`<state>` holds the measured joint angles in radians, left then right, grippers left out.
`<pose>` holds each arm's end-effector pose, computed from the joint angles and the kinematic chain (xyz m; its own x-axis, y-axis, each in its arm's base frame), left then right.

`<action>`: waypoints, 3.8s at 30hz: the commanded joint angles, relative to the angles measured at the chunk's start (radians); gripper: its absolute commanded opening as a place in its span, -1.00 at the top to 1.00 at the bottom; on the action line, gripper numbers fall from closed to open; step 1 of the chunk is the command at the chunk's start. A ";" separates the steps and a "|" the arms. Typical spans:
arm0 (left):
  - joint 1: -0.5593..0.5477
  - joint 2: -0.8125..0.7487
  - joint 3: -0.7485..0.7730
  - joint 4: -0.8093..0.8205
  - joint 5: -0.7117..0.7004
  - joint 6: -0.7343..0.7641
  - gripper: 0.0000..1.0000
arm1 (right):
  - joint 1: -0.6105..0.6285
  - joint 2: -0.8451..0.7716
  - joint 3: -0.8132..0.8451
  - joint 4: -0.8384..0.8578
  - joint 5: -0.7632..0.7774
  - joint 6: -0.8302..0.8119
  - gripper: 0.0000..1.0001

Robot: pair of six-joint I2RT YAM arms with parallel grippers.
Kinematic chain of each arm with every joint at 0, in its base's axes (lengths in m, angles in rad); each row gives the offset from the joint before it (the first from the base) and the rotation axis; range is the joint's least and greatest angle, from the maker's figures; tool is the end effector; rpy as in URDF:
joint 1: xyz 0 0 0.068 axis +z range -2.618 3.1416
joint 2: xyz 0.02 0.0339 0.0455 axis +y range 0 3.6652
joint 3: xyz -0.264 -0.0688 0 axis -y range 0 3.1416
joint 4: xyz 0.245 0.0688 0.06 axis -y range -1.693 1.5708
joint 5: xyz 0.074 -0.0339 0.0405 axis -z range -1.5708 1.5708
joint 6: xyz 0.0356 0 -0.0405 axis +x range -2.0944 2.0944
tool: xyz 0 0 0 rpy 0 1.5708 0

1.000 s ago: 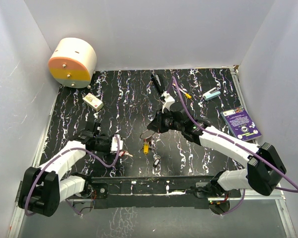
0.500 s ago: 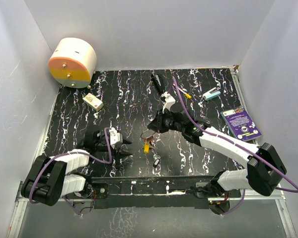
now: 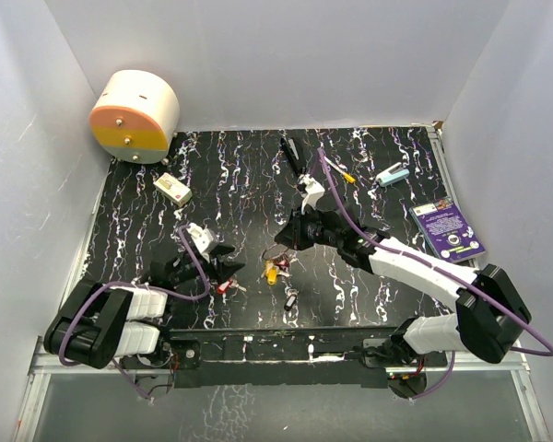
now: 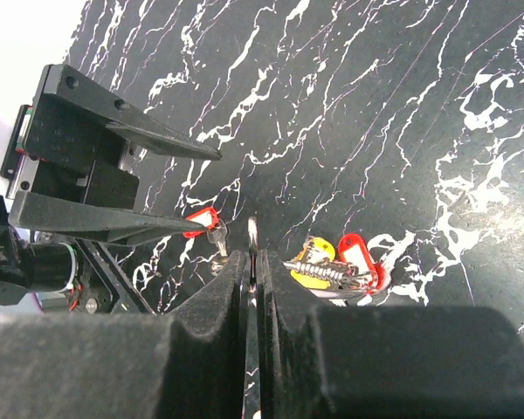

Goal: Put the keys on the keyring

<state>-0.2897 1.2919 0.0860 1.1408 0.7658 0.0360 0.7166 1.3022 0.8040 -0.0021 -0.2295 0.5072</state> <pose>0.1753 -0.0780 0.1534 -0.0310 0.0363 -0.9989 0.8704 0.4922 -0.0091 0.2127 0.1960 0.2515 -0.7000 0.0176 -0.7140 -0.5150 0.6803 0.5216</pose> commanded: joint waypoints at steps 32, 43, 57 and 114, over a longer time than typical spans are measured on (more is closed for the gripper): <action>-0.015 0.011 0.541 -1.744 0.117 1.401 0.03 | -0.028 0.021 -0.026 0.132 -0.046 0.013 0.84; -0.022 0.055 0.515 -1.582 0.117 1.285 0.03 | -0.054 0.044 -0.016 0.132 -0.074 0.002 0.85; -0.022 0.104 0.482 -1.513 0.101 1.271 0.27 | -0.089 0.048 -0.022 0.132 -0.090 -0.004 0.85; -0.078 0.152 0.256 -0.210 -0.433 -0.217 -0.22 | -0.218 0.069 0.048 0.079 -0.174 -0.042 0.85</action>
<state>-0.3172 1.5291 0.5186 0.5697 0.4961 -0.0761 0.5049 1.4200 0.7879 0.0437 -0.4164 0.4896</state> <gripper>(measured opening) 0.596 0.095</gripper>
